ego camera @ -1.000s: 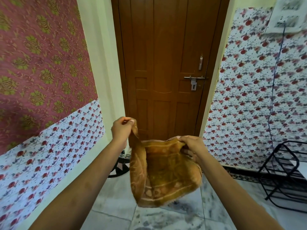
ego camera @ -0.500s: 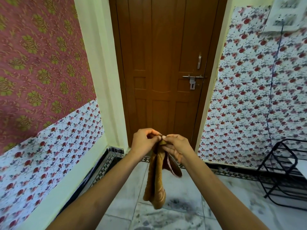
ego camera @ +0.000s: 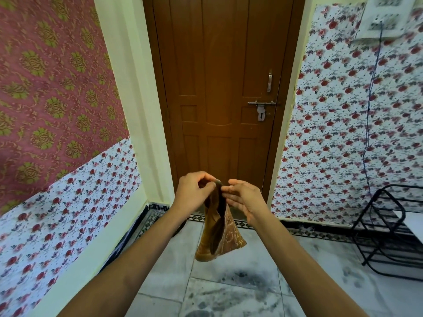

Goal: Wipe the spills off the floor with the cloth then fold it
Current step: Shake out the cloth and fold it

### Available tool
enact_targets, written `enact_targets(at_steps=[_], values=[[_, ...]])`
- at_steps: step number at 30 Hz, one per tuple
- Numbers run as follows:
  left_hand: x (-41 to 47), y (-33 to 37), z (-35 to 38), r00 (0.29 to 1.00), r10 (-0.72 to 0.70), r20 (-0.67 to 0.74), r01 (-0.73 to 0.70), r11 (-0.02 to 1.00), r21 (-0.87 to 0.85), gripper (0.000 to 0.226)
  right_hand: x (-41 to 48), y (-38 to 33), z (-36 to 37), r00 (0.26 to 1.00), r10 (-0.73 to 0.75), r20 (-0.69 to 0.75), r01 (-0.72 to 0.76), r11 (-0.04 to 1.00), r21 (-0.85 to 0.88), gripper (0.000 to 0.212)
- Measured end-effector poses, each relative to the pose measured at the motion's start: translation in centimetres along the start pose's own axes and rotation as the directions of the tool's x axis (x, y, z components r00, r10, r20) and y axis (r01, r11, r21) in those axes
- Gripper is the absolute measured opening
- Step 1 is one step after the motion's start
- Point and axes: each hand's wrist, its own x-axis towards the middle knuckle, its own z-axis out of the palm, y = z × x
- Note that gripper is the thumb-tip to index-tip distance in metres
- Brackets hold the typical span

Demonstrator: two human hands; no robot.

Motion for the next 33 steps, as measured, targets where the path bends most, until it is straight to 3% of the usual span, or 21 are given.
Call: enact_targets(at_steps=[2, 5, 6, 7, 12, 15, 17, 22, 25, 27, 28, 31, 33], values=[[0.5, 0.5, -0.4, 0.998, -0.057, -0.036, 0.055, 0.997, -0.052, 0.01, 0.3, 1.4, -0.5, 0.992, -0.124, -0.014, 0.113, 0.94, -0.323, 0.031], [1.4, 1.4, -1.1, 0.995, -0.095, -0.031, 0.092, 0.99, -0.105, 0.008, 1.3, 4.6, -1.6, 0.969, -0.21, 0.127, 0.224, 0.548, -0.806, 0.058], [1.6, 1.8, -1.4, 0.995, -0.093, -0.021, 0.09, 0.99, -0.113, 0.008, 1.6, 5.6, -2.0, 0.969, -0.203, 0.139, 0.217, 0.438, -0.872, 0.059], [1.9, 2.1, -1.7, 0.995, -0.094, -0.014, 0.091, 0.988, -0.127, 0.008, 1.8, 6.4, -2.4, 0.972, -0.198, 0.127, 0.197, 0.391, -0.899, 0.055], [3.4, 2.4, -4.1, 0.979, -0.191, -0.068, 0.164, 0.945, -0.281, 0.01, 2.6, 7.6, -3.8, 0.969, -0.248, -0.006, 0.131, 0.531, -0.837, 0.021], [4.5, 1.0, -6.2, 0.948, -0.28, -0.15, 0.227, 0.927, -0.3, 0.011, 2.7, 5.9, -4.8, 0.972, -0.232, -0.041, 0.146, 0.729, -0.669, 0.015], [4.8, 0.0, -7.6, 0.939, -0.306, -0.155, 0.254, 0.924, -0.286, 0.013, 2.1, 3.5, -5.5, 0.981, -0.19, 0.043, 0.187, 0.85, -0.493, 0.024], [4.9, -1.5, -9.0, 0.915, -0.374, -0.152, 0.307, 0.89, -0.337, 0.021, 0.4, -1.6, -5.8, 0.926, -0.158, 0.343, 0.304, 0.851, -0.428, 0.017], [5.2, -1.2, -9.3, 0.892, -0.392, -0.224, 0.302, 0.887, -0.35, 0.016, 0.4, -2.9, -5.7, 0.899, -0.195, 0.392, 0.287, 0.939, -0.192, 0.021], [5.5, -1.0, -9.8, 0.884, -0.394, -0.25, 0.295, 0.887, -0.354, 0.016, 0.4, -3.4, -5.7, 0.888, -0.268, 0.373, 0.325, 0.941, -0.097, 0.022], [5.6, -0.9, -10.1, 0.888, -0.384, -0.252, 0.287, 0.892, -0.35, 0.017, 0.2, -3.7, -5.6, 0.882, -0.302, 0.362, 0.369, 0.92, -0.133, 0.017], [6.0, -0.5, -10.6, 0.903, -0.346, -0.255, 0.254, 0.908, -0.333, 0.017, 0.3, -4.2, -5.0, 0.865, -0.356, 0.353, 0.485, 0.774, -0.408, 0.024], [6.3, -0.2, -11.0, 0.908, -0.32, -0.271, 0.222, 0.915, -0.337, 0.016, 0.4, -4.5, -4.7, 0.862, -0.371, 0.345, 0.506, 0.621, -0.598, 0.029]])
